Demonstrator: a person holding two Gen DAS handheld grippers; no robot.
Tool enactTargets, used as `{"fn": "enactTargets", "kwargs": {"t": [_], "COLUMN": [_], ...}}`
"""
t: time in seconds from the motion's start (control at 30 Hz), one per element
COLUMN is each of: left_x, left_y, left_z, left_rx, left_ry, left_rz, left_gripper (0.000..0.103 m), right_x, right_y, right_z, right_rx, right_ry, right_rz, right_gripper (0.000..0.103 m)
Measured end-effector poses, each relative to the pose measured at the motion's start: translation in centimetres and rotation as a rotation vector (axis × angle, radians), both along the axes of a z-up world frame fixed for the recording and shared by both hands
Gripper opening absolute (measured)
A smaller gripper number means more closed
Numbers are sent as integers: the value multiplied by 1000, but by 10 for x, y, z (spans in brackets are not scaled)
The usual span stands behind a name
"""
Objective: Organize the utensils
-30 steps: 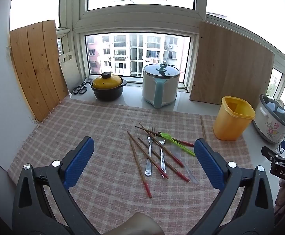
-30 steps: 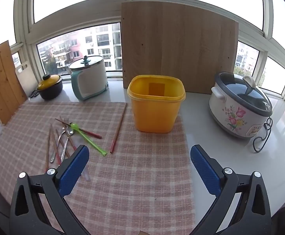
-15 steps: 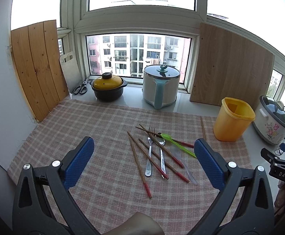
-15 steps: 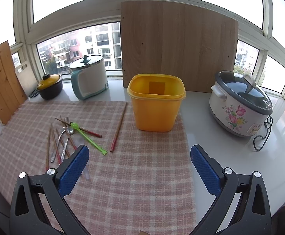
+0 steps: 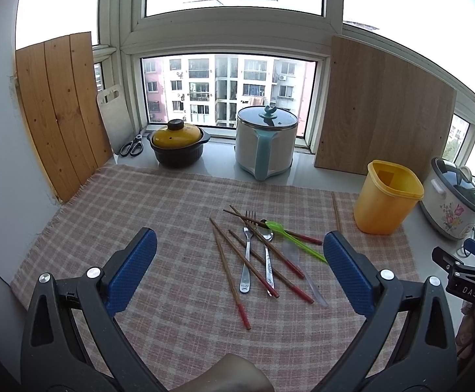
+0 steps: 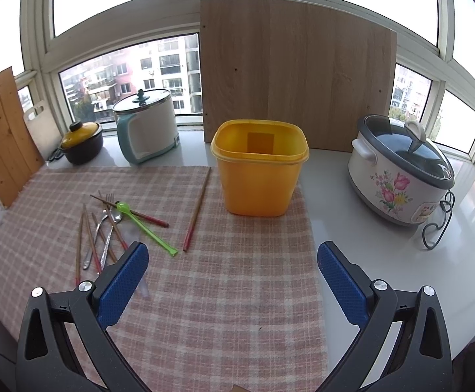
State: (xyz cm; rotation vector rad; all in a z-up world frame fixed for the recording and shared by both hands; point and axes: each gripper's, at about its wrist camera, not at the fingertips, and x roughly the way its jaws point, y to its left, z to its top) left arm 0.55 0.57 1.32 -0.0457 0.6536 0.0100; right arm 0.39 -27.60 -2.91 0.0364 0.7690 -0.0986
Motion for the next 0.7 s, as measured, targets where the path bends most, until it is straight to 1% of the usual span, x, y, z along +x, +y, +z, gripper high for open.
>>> {"fn": "enactTargets", "kwargs": {"t": [0.7], "left_x": [-1], "left_y": [-1], "left_z": [-1], "left_rx": [-1], "left_ry": [0], "left_rz": [4], "left_gripper": [103], "right_x": [3], "right_y": [2], "right_z": [-3], "right_rx": [-5], "right_ry": [9], "right_rz": [-4], "right_gripper": [102]}}
